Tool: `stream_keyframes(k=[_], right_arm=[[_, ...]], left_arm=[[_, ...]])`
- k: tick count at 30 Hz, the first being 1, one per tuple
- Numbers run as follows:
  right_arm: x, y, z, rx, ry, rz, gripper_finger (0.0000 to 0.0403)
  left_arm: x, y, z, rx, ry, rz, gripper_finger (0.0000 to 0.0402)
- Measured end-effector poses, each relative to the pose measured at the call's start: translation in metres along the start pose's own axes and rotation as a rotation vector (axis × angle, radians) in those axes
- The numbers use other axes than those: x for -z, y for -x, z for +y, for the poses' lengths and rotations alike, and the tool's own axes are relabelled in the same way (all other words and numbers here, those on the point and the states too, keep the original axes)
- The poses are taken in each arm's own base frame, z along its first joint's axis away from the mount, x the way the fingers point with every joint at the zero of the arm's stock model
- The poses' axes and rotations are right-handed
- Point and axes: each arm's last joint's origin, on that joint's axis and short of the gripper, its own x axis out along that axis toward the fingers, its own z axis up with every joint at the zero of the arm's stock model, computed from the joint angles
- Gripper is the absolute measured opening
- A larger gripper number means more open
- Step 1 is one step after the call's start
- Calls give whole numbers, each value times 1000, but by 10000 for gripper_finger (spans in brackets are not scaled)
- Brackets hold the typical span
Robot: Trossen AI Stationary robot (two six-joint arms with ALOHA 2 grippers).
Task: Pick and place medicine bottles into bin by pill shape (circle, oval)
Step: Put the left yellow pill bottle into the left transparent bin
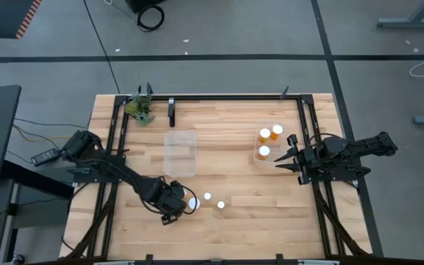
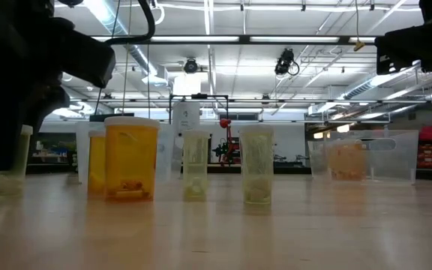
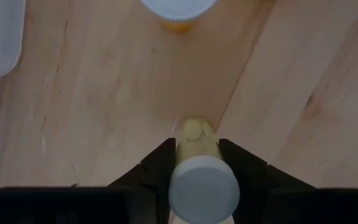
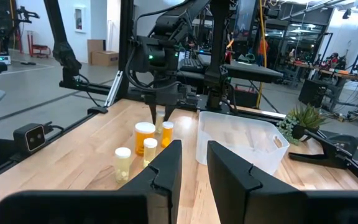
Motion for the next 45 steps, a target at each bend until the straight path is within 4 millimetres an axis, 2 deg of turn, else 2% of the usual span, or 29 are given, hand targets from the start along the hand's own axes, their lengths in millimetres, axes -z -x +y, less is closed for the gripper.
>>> stream_keyframes(k=[11, 18, 34, 39, 45], right_arm=[[0, 0, 0, 0, 0, 0, 83], [0, 0, 0, 0, 0, 0, 83], [0, 0, 0, 0, 0, 0, 83], [0, 0, 0, 0, 0, 0, 83], [0, 0, 0, 0, 0, 0, 83]], left_arm=[[-6, 4, 8, 9, -11, 59, 115], [-18, 29, 10, -37, -62, 94, 115], [-70, 89, 31, -54, -150, 7, 117], [-84, 98, 42, -73, -183, -41, 120], [-98, 98, 64, -102, -215, -48, 122]])
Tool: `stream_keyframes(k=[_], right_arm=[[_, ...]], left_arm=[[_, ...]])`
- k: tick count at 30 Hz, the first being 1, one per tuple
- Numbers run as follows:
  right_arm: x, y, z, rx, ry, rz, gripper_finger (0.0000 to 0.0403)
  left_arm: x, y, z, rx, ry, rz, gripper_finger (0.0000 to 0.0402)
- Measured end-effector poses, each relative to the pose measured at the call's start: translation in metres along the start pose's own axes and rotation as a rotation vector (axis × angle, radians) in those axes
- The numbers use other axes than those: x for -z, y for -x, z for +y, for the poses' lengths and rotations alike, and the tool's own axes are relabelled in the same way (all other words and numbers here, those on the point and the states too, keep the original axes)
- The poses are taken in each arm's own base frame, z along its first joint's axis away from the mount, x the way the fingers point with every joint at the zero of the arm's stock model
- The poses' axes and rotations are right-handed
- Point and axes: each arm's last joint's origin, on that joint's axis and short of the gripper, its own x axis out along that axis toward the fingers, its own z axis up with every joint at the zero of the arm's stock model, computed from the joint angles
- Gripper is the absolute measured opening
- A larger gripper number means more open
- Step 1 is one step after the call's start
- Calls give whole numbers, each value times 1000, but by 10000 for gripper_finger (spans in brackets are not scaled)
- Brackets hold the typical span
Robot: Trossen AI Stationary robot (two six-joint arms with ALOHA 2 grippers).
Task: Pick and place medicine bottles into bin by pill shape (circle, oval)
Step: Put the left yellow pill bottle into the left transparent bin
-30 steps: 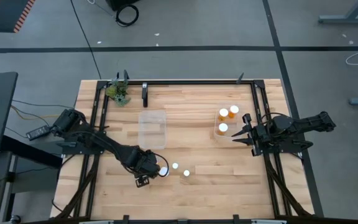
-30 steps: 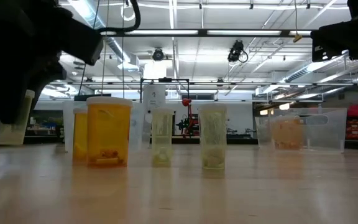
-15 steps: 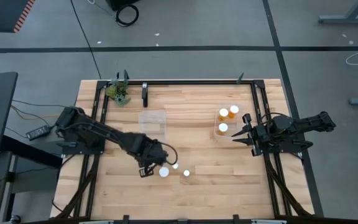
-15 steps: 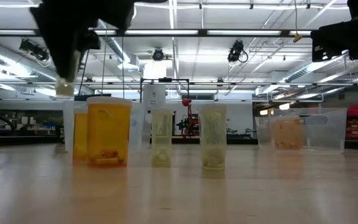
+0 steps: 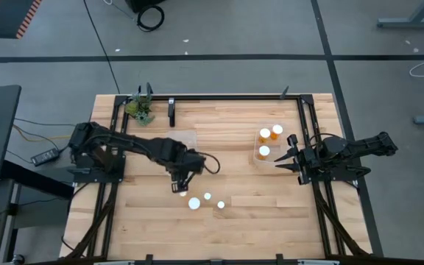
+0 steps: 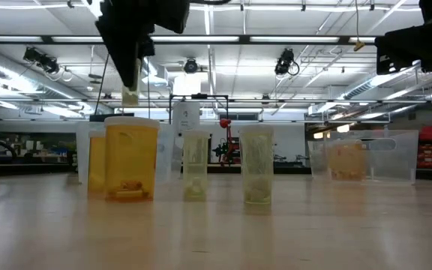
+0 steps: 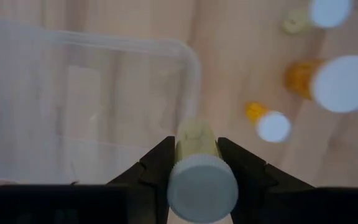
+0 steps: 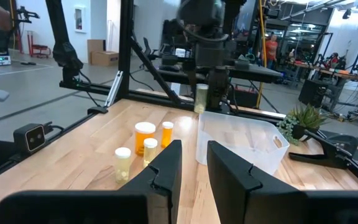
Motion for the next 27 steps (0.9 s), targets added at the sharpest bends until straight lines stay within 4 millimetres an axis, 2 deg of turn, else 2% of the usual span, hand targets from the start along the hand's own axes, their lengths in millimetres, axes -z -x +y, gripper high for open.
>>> stream_keyframes(k=[7, 18, 27], right_arm=[[0, 0, 0, 0, 0, 0, 83], [0, 0, 0, 0, 0, 0, 83], [0, 0, 0, 0, 0, 0, 83]], left_arm=[[-10, -7, 29, -50, -35, -24, 122], [-17, -41, 83, -80, -62, -50, 119], [-12, -66, 122, -108, -55, -72, 123]])
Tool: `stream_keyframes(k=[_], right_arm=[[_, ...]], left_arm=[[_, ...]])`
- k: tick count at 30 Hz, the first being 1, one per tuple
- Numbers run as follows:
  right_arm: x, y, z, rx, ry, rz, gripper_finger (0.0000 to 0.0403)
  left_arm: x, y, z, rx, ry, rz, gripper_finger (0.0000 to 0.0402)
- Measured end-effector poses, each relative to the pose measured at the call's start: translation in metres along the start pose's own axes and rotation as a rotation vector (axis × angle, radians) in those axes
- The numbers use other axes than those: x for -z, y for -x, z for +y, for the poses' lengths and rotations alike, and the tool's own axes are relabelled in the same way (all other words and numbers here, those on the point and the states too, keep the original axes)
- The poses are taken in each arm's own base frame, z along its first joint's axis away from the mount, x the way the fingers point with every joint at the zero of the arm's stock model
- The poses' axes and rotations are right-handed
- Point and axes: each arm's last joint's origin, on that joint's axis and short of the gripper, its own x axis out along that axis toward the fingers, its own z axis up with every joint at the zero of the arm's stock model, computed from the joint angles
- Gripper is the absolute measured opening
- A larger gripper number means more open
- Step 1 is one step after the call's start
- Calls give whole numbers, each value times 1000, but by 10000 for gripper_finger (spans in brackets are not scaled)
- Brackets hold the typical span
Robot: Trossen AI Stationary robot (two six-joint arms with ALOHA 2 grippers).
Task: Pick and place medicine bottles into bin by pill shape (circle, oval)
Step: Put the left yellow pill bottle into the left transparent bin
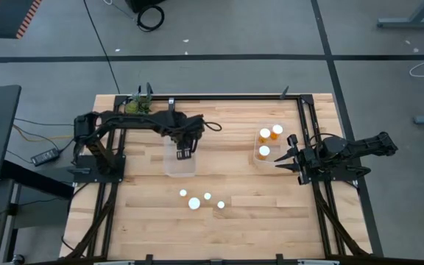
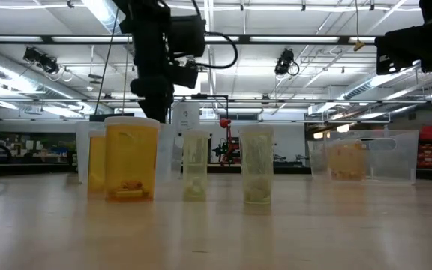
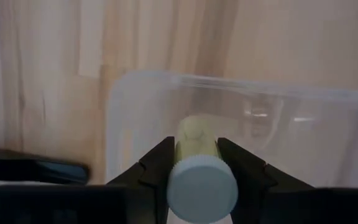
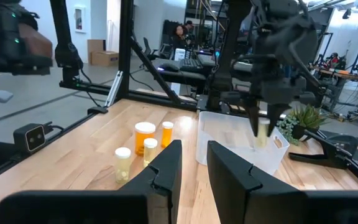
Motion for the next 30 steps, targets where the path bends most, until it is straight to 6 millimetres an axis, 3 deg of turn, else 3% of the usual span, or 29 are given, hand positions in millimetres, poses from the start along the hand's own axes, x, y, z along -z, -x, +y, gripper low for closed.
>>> stream_keyframes(k=[7, 16, 30], right_arm=[[0, 0, 0, 0, 0, 0, 83], [0, 0, 0, 0, 0, 0, 83], [0, 0, 0, -1, 0, 0, 83]], left_arm=[[14, -22, 10, 5, 40, 16, 123], [36, -39, 1, 65, 54, 112, 120], [43, -43, -2, 67, 61, 145, 125]])
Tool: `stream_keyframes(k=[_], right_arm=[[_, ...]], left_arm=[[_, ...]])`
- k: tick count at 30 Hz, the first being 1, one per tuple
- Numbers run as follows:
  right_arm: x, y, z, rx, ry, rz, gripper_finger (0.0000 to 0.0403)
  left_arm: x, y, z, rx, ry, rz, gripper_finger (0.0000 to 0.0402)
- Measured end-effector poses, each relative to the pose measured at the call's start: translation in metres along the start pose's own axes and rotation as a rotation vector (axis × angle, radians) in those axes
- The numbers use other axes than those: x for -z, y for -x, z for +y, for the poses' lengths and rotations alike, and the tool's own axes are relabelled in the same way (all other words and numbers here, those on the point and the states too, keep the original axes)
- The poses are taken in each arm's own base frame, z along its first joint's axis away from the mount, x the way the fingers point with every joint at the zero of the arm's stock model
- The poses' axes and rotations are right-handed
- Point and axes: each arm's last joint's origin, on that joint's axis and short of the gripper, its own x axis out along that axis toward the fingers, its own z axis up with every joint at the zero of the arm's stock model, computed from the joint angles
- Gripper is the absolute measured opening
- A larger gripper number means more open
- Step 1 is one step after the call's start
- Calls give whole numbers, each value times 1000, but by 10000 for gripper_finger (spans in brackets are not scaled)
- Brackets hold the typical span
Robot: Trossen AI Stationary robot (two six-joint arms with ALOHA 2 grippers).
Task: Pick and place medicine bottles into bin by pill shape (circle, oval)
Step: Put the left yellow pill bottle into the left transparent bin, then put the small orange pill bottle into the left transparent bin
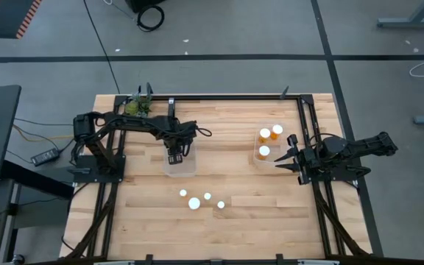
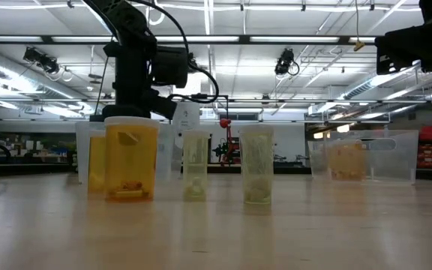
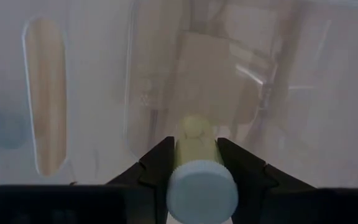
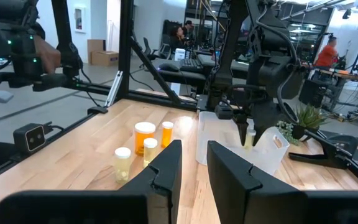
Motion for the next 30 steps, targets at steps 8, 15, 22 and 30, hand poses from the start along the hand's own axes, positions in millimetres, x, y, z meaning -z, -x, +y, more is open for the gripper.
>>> stream_keyframes(k=[8, 15, 22, 30], right_arm=[[0, 0, 0, 0, 0, -1, 83], [0, 0, 0, 0, 0, -1, 83], [0, 0, 0, 0, 0, -1, 83], [0, 0, 0, 0, 0, 0, 83]], left_arm=[[0, 0, 0, 1, -1, 6, 187], [-9, 12, 2, -1, -8, -16, 247], [-23, 37, 0, -3, -34, -56, 262], [-43, 71, -32, 7, -108, -162, 249]])
